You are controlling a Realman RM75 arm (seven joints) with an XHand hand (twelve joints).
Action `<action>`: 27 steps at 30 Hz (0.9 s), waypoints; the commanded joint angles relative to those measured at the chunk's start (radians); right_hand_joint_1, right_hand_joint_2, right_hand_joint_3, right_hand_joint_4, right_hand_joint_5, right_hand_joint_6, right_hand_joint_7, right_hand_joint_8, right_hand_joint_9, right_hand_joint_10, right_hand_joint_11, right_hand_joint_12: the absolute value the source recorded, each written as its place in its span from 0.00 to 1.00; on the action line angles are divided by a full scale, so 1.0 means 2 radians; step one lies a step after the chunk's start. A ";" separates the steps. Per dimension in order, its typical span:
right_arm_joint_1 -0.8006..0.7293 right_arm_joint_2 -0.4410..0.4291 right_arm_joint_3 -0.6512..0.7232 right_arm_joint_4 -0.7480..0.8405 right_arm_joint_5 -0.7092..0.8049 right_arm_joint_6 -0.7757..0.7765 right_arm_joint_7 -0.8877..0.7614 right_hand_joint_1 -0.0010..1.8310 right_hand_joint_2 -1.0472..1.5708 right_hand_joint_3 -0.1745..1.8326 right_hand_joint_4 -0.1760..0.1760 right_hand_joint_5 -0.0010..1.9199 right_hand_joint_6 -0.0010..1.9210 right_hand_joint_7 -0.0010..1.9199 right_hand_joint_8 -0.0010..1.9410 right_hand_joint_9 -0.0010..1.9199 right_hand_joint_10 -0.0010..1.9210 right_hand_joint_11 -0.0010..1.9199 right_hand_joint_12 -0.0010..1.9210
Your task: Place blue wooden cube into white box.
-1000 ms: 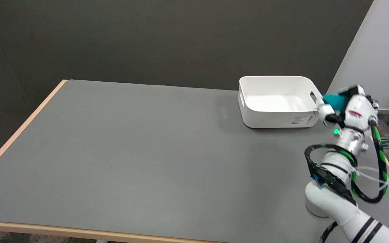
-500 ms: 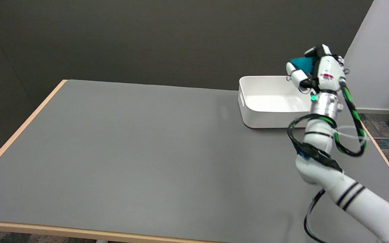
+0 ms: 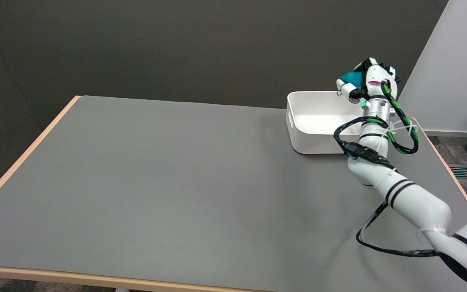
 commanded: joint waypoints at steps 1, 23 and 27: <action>0.030 -0.019 -0.027 0.100 0.066 -0.046 0.016 0.61 0.90 0.15 0.00 0.25 0.82 0.32 0.95 0.35 1.00 0.04 1.00; -0.155 -0.024 0.040 -0.167 0.093 -0.012 -0.104 0.51 0.69 0.52 0.08 0.22 0.58 0.28 0.75 0.32 0.89 0.08 1.00; -0.165 -0.019 0.046 -0.170 0.096 -0.020 -0.101 0.36 0.65 0.51 0.24 0.11 0.26 0.15 0.27 0.10 0.48 0.07 0.72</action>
